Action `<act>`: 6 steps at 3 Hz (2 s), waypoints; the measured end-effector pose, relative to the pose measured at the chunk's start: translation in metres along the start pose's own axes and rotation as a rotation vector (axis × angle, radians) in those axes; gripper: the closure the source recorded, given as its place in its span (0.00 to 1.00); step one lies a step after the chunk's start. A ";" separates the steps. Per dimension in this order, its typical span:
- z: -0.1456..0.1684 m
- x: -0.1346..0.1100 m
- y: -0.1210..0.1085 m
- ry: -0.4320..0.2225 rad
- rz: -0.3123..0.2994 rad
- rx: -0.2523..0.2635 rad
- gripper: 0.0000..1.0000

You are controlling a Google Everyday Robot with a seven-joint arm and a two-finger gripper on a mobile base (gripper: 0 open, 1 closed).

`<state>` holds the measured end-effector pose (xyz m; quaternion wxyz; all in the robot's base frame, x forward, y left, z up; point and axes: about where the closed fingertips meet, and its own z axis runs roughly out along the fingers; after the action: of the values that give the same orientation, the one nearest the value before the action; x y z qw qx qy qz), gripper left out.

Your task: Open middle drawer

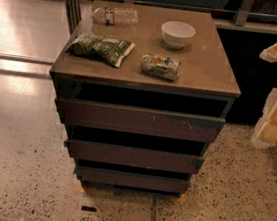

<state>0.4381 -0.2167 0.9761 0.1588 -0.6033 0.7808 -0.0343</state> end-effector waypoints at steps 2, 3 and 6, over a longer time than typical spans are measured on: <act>0.001 -0.004 0.007 -0.022 0.002 0.012 0.00; 0.047 -0.007 0.022 -0.075 0.066 -0.029 0.00; 0.219 -0.021 0.061 -0.098 0.180 -0.124 0.00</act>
Offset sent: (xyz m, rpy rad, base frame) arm -0.0106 0.0093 -0.0091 0.0354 -0.0120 0.0031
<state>0.4491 -0.1498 0.7581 0.1616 -0.5405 0.8236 0.0581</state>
